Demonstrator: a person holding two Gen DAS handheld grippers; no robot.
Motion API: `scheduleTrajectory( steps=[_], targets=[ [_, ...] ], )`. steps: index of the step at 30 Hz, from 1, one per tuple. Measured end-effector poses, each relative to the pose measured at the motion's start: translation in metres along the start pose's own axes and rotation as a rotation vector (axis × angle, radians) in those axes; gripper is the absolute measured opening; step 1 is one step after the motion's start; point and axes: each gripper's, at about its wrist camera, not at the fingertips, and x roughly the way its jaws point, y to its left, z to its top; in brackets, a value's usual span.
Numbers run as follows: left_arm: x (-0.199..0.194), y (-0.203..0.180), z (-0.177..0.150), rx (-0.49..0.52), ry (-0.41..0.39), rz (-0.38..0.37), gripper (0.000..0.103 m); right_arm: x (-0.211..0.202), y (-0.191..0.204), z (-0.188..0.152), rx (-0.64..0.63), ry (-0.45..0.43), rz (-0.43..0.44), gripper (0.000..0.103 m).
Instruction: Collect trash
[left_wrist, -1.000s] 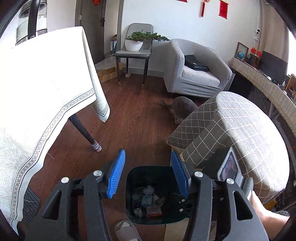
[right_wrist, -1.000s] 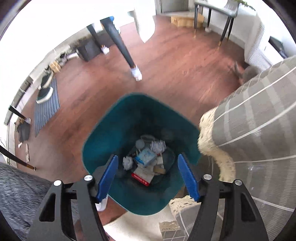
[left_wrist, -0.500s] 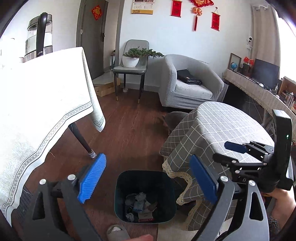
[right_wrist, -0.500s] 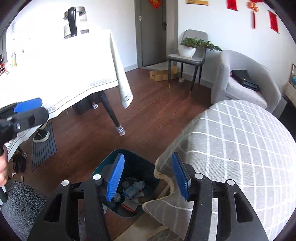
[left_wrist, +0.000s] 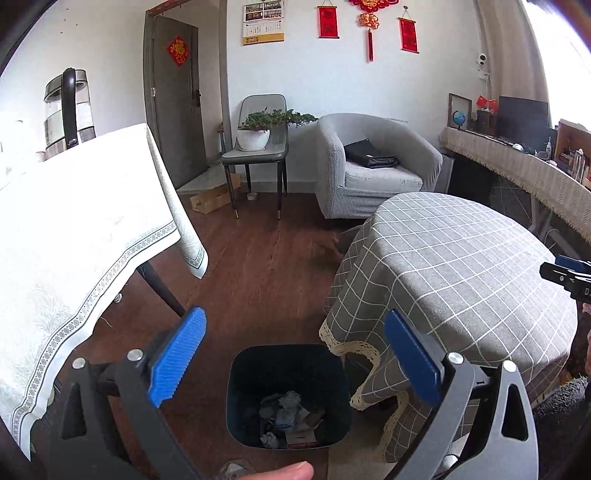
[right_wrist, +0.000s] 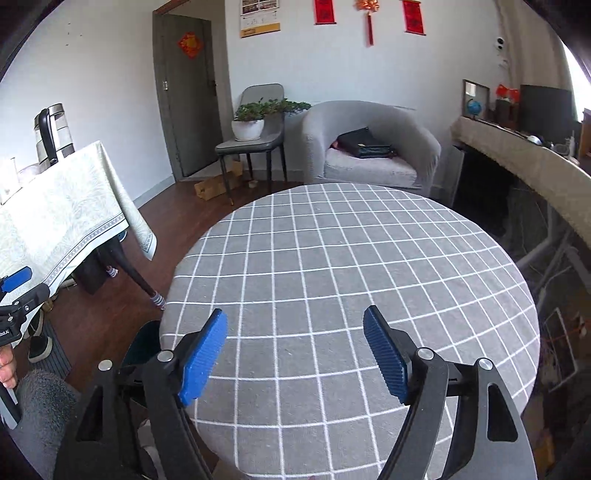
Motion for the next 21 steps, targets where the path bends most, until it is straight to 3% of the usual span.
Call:
scheduleTrajectory(
  steps=[4,8,14,21],
  targets=[
    [0.003,0.001,-0.008,-0.017,0.007,0.003,0.099,-0.025,-0.016,-0.016,0.064,-0.048,-0.018,0.091],
    [-0.001,0.005,-0.010,-0.040,-0.008,-0.007,0.099,-0.036,-0.005,-0.022,-0.001,-0.053,-0.050,0.092],
    [0.004,0.001,-0.011,-0.026,0.017,-0.011,0.099,-0.048,0.000,-0.031,0.003,-0.063,0.029,0.094],
    [0.008,-0.011,-0.015,0.000,0.038,-0.011,0.099,-0.055,0.023,-0.036,-0.107,-0.090,0.049,0.097]
  ],
)
